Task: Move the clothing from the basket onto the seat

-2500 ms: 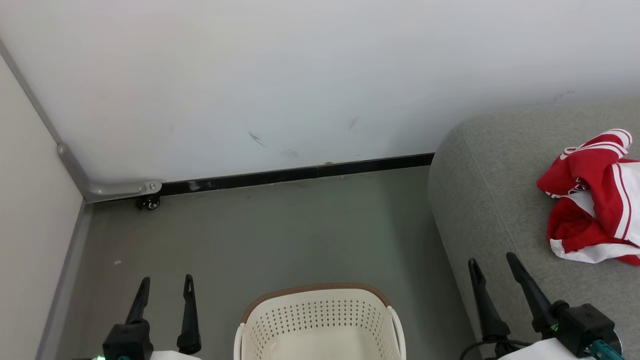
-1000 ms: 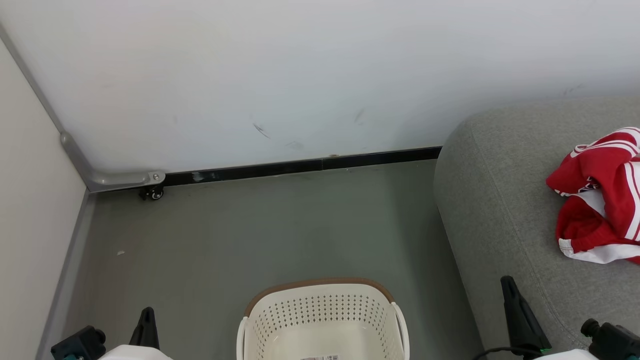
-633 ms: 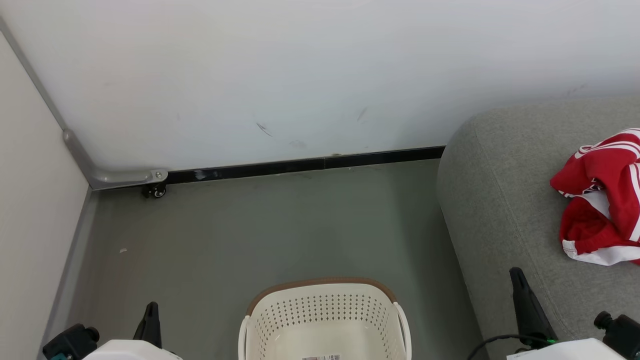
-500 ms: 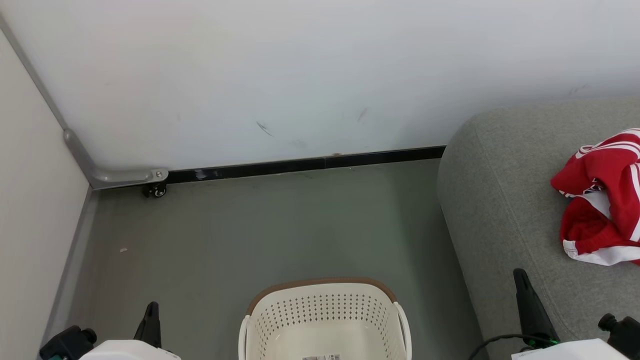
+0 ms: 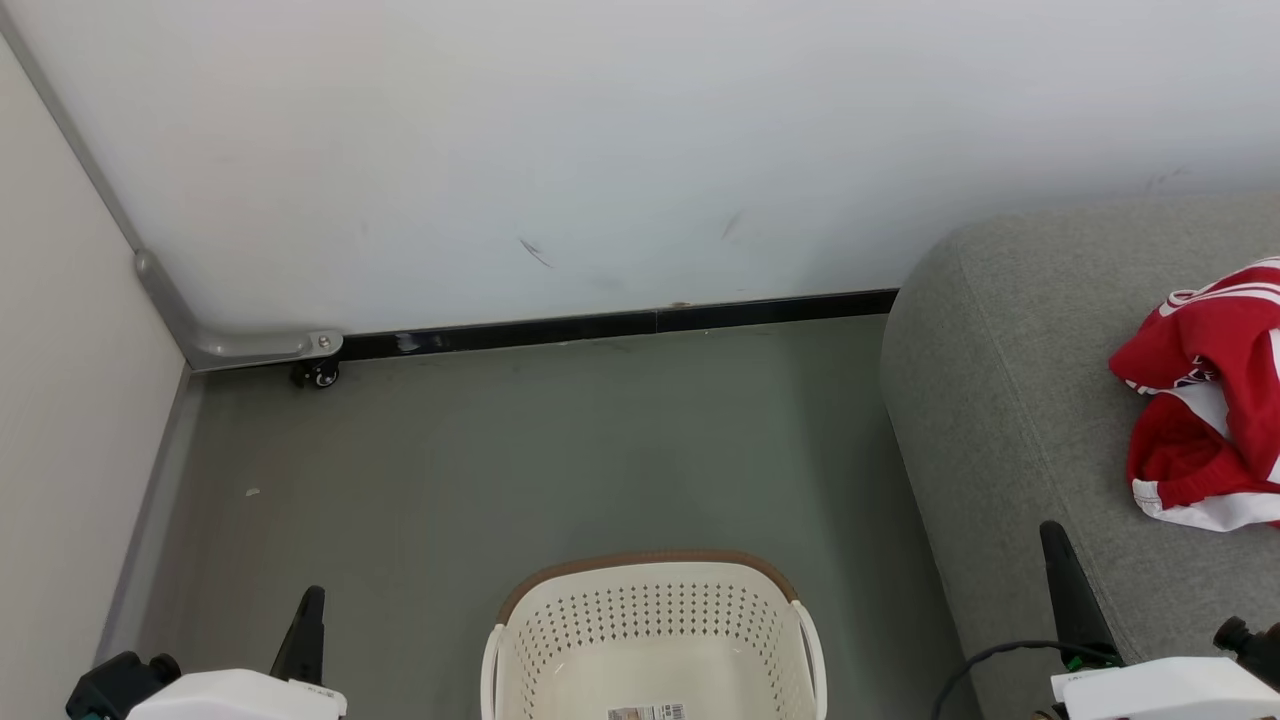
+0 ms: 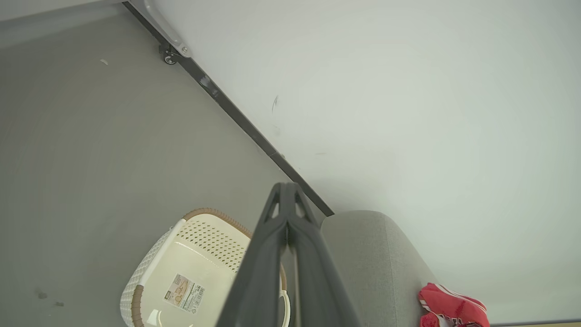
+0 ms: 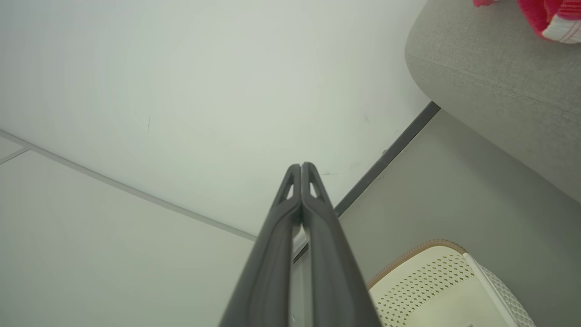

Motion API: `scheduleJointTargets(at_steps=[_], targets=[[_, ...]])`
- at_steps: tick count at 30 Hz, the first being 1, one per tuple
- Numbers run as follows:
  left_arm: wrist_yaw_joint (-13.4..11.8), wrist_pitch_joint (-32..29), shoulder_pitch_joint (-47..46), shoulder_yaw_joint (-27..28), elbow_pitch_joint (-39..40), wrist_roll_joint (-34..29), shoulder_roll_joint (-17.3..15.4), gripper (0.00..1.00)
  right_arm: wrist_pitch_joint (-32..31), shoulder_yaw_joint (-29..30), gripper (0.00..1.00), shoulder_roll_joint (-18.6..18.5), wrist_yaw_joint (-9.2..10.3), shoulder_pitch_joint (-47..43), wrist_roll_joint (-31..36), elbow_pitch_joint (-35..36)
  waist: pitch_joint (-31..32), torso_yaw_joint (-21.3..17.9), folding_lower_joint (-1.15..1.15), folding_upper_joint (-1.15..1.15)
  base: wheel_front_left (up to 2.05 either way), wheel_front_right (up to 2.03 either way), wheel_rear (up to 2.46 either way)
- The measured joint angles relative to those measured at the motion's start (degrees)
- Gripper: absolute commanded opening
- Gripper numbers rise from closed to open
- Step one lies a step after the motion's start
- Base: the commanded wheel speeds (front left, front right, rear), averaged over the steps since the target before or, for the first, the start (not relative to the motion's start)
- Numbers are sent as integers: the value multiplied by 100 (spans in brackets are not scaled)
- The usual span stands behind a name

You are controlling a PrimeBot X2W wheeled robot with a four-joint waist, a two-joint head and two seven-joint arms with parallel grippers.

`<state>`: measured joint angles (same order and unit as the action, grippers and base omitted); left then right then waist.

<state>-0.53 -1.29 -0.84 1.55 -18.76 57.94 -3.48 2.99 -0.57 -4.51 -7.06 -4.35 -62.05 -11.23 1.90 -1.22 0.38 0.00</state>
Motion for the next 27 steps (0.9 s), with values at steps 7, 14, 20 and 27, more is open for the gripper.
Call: scheduleJointTargets(at_steps=[7, 14, 20, 27], targets=[[127, -81, -93, 83, 35, 675, 20, 0, -55, 21, 0, -66, 0, 226, -706, -51, -64, 25, -25, 0, 0, 0, 0], [283, -216, -120, 141, 66, 1262, 36, 0, -123, 36, 0, -93, 0, 242, -1333, -125, -107, 47, -30, 0, 0, 0, 0], [379, -314, -194, 210, 104, 1764, 49, 0, -174, 54, 0, -124, 0, 449, -1853, -183, -135, 66, -32, 0, 0, 0, 0], [493, -401, -204, 278, 131, 2250, 68, 0, -233, 78, 0, -151, 0, 471, -2381, -214, -159, 85, -33, 0, 0, 0, 0]])
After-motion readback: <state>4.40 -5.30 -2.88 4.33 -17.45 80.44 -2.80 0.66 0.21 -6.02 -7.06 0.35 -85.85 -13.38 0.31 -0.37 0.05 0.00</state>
